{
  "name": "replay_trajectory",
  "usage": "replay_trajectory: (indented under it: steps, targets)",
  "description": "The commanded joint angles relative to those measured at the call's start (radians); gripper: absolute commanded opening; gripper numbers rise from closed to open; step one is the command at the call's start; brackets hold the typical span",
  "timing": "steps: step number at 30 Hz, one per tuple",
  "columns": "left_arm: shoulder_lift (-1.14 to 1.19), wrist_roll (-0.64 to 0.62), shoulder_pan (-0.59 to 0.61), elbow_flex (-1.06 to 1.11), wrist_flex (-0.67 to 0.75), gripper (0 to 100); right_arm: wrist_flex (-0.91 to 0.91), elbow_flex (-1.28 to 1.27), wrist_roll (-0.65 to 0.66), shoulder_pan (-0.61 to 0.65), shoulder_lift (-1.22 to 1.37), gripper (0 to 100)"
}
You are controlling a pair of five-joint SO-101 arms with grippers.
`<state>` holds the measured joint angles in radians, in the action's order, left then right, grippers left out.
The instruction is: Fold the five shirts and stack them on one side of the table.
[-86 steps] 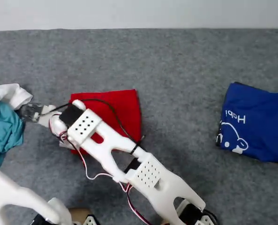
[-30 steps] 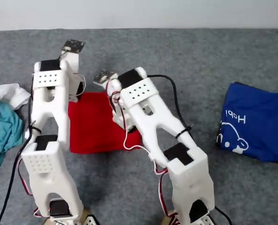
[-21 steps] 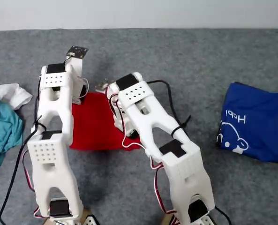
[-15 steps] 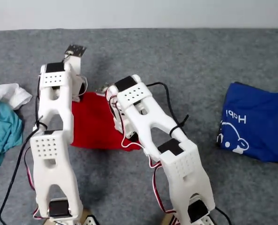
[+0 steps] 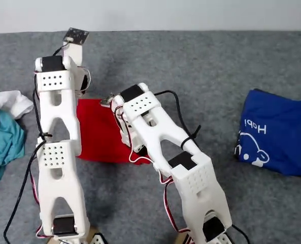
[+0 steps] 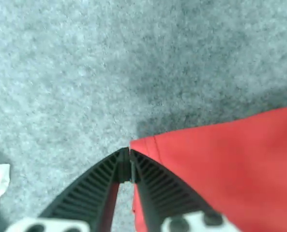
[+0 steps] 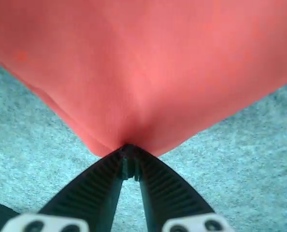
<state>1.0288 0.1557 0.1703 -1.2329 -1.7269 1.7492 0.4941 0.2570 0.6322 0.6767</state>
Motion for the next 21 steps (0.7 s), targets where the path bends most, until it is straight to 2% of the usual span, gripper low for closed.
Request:
replay_trajectory:
  steps: [1,6,11,17,21]
  targets:
    - [-0.135,-0.009,0.009,0.041,-0.031,1,0.036,0.009,-0.005,0.002,-0.064,1.0]
    - [-0.339,-0.009,0.009,0.277,-0.031,0,0.024,0.011,-0.003,-0.001,-0.186,1.0]
    - [-0.598,-0.003,0.008,0.588,-0.028,0,-0.064,0.011,-0.002,-0.047,-0.269,1.0]
    - [-0.844,0.025,-0.037,0.970,-0.012,0,-0.302,0.011,-0.003,-0.150,-0.237,1.0]
    - [-0.927,0.028,-0.084,1.221,0.112,0,-0.467,0.011,-0.008,-0.186,-0.150,1.0]
